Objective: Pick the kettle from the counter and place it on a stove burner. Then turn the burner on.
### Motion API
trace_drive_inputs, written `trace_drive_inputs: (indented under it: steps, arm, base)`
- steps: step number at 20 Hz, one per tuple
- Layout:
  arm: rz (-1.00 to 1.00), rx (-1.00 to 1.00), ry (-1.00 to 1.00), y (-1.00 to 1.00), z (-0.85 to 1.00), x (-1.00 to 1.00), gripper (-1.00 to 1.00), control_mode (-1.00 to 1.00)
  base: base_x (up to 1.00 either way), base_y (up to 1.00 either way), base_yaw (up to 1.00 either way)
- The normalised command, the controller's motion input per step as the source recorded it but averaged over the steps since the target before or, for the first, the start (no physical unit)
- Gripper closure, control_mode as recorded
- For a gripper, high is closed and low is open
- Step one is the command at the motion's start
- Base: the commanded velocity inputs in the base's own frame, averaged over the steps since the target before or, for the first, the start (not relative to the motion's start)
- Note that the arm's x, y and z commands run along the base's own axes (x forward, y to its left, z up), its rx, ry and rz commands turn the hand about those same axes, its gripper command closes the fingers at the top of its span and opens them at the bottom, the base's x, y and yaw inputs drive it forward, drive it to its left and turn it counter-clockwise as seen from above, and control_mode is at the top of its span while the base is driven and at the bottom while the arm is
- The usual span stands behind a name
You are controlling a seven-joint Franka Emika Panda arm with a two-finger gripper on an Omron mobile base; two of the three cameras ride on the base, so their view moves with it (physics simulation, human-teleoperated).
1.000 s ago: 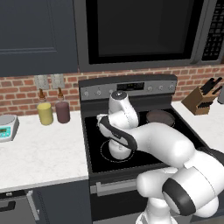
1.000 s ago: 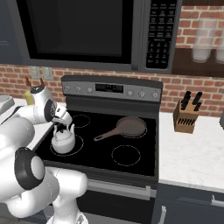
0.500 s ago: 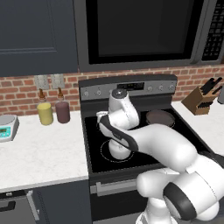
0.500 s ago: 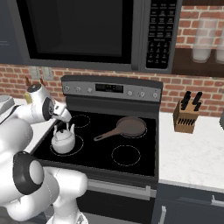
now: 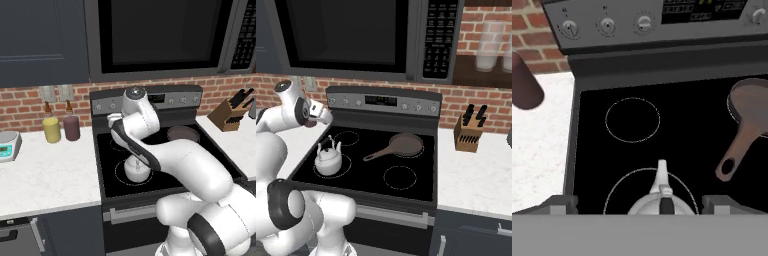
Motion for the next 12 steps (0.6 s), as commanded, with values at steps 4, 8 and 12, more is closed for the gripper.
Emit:
trace_drive_inputs:
  steps: [4, 8, 12]
  arm:
    - [0.12, -0.05, 0.00, 0.30, 0.16, 0.46, -1.00, -1.00]
    - [0.10, -0.04, 0.00, 0.27, 0.00, 0.69, -1.00, -1.00]
    - [0.04, 0.00, 0.00, 0.00, -0.12, 0.46, -1.00, -1.00]
  base:
    - [0.00, 0.00, 0.00]
    - [0.00, 0.00, 0.00]
    - [0.00, 0.00, 0.00]
